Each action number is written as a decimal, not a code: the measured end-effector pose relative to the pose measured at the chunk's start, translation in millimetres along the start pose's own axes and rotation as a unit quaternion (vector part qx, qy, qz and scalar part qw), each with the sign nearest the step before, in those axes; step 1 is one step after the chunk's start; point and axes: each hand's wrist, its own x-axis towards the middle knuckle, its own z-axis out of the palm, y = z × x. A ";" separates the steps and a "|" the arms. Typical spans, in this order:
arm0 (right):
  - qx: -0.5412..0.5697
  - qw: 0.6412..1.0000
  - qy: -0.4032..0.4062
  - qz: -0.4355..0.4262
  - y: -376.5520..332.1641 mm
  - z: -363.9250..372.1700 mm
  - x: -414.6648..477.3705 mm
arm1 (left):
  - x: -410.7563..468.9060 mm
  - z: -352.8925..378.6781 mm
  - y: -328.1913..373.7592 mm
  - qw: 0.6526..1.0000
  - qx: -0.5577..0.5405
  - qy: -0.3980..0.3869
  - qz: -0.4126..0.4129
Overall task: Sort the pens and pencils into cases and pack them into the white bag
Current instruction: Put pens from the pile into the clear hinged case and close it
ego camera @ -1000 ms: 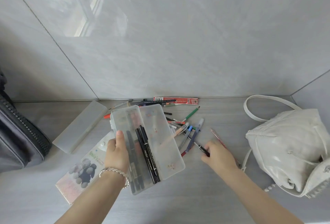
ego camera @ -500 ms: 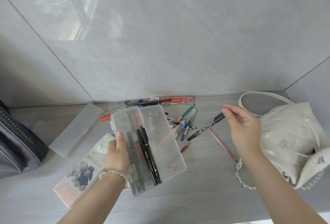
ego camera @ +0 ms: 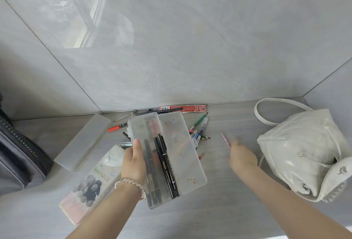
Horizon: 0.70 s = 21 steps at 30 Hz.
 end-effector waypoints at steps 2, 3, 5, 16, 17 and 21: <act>0.108 0.994 0.000 -0.026 -3.7 -5.9 -2.5 | -0.3 -0.9 -0.4 1.000 0.007 0.002 0.003; 0.172 0.984 -0.003 -0.050 -8.0 -12.7 -6.4 | -0.1 -1.8 -1.1 1.000 0.010 0.004 0.004; 0.273 0.955 0.015 -0.118 -21.7 -31.7 -19.6 | 1.3 -3.8 -2.7 1.000 0.016 0.010 0.006; 0.598 0.671 -0.406 -0.166 -90.4 -100.1 -110.6 | 6.7 -9.5 -9.1 0.999 -0.010 0.023 0.023; 0.617 0.643 -0.428 -0.153 -93.9 -100.0 -109.8 | 6.8 -9.0 -10.0 0.999 -0.015 0.023 0.021; 0.567 0.696 -0.391 -0.202 -105.8 -103.0 -109.9 | 9.8 -10.8 -15.2 0.999 -0.028 0.024 0.022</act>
